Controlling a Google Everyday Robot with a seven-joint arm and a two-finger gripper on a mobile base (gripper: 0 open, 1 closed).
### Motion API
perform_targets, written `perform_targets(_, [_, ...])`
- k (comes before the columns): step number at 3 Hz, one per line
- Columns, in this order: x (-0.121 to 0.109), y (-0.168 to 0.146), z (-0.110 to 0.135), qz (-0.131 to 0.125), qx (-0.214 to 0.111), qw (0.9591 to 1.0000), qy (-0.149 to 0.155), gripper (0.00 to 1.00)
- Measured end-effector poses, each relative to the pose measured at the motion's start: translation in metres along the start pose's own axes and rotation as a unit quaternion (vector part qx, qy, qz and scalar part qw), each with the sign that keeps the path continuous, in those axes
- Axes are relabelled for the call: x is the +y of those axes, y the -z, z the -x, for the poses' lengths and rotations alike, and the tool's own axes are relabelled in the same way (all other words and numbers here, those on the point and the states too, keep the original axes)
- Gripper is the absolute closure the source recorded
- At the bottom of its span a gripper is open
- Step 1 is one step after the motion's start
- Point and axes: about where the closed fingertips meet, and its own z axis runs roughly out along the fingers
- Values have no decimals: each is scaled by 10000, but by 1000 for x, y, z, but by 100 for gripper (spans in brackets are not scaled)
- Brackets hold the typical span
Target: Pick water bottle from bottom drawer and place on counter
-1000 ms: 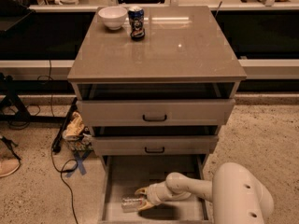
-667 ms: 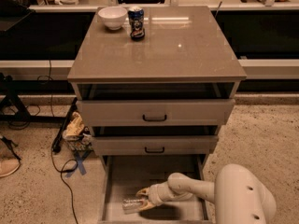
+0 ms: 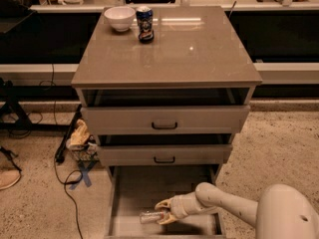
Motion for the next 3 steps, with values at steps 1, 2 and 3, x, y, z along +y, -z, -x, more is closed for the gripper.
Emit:
perform_targets(1, [11,56,18,-66,-241,9993,277,100])
perform_targets(2, [23,119,34,-166,-503,9971,551,100])
perform_targets(3, [23,119,34,-167,-504,9971,551,100])
